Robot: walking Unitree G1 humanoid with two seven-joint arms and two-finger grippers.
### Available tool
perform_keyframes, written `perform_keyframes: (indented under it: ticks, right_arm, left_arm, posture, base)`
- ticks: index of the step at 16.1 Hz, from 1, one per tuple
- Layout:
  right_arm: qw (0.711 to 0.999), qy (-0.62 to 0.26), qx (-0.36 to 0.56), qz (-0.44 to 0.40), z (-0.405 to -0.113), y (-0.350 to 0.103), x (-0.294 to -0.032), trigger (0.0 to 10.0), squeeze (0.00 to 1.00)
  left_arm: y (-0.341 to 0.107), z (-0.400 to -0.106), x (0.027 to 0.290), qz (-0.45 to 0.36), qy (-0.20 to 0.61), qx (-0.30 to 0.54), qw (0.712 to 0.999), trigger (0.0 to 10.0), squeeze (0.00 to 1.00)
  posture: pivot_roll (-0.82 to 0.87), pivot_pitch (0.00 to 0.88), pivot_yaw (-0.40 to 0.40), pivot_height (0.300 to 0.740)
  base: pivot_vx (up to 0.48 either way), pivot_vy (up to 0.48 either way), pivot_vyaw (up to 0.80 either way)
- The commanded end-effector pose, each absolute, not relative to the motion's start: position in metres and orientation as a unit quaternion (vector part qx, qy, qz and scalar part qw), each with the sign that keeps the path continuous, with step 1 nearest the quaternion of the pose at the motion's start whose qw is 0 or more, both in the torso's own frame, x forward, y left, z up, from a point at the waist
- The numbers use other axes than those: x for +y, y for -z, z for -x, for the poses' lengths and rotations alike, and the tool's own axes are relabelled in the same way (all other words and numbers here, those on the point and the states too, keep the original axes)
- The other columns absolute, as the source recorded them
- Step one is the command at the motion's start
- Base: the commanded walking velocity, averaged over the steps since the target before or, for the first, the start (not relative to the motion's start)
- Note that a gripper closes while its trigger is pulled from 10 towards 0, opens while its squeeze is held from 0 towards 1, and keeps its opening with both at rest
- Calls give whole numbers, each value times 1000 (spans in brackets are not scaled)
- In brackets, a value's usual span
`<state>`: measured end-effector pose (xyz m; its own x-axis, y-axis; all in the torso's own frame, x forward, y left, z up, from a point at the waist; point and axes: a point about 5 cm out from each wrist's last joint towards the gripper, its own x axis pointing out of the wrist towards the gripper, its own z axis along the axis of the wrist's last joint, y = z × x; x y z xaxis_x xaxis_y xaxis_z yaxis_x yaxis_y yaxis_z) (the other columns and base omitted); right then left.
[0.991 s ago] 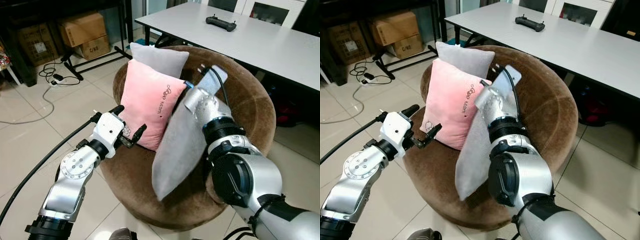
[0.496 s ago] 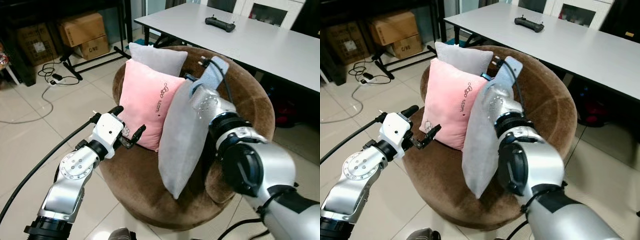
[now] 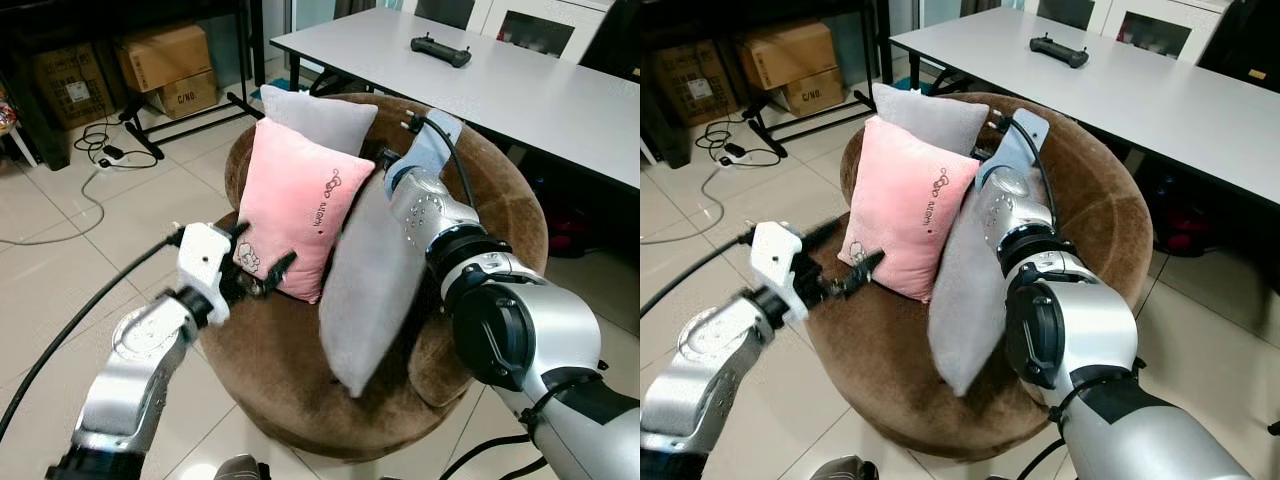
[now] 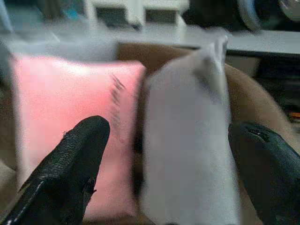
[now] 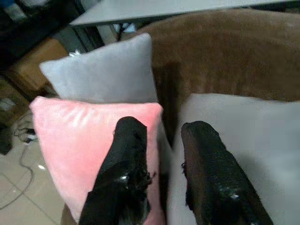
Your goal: Move the pillow to the sofa from floor
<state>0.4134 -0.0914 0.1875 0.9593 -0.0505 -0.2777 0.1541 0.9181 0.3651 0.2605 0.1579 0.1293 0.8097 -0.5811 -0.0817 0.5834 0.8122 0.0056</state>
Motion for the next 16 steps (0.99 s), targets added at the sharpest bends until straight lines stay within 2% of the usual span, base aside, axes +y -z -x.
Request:
perform_keyframes:
  ticks: [1, 3, 5, 6, 7, 9, 12, 13, 16]
  right_arm:
    - [975, 35, 103, -195, -417, -200, -94, 10000, 1000]
    - [980, 57, 82, -172, -419, -205, -103, 10000, 1000]
    - [976, 83, 62, -190, -420, -211, -111, 10000, 1000]
    - [978, 80, 59, -181, -420, -210, -116, 10000, 384]
    - [982, 32, 68, -174, -419, -202, -116, 10000, 0]
    - [989, -8, 37, -140, -416, -195, -121, 10000, 0]
    - [994, -59, 3, -94, -394, -162, -138, 10000, 0]
    - [997, -33, -1, -63, -363, -143, -157, 10000, 0]
    - [998, -3, -2, -59, -319, -133, -167, 10000, 0]
  left_arm:
    - [-124, -254, 157, 4, 326, 64, 943, 10000, 102]
    - [-120, -253, 159, -8, 315, 72, 946, 10000, 94]
    - [-123, -256, 160, -18, 303, 64, 951, 10000, 98]
    - [-126, -256, 161, -37, 290, 53, 955, 10000, 98]
    - [-127, -256, 163, -43, 275, 46, 959, 10000, 102]
    - [-129, -254, 164, -47, 247, 29, 967, 10000, 98]
    - [-131, -244, 163, -37, 192, 8, 981, 10000, 94]
    - [-125, -237, 160, -50, 178, 15, 983, 10000, 94]
    - [-120, -234, 158, -64, 165, 18, 984, 10000, 98]
  posture:
    - [57, 0, -62, 740]
    - [57, 0, -62, 740]
    - [63, 0, -68, 740]
    - [69, 0, -73, 740]
    - [69, 0, -74, 740]
    - [67, 0, -68, 740]
    - [57, 0, -47, 740]
    - [45, 0, -34, 740]
    - [37, 0, -33, 740]
  base:
    - [0, 0, 0]
    - [0, 0, 0]
    - [0, 0, 0]
    - [0, 0, 0]
    - [0, 0, 0]
    - [0, 0, 0]
    - [0, 0, 0]
    - [0, 0, -800]
    - [0, 0, -800]
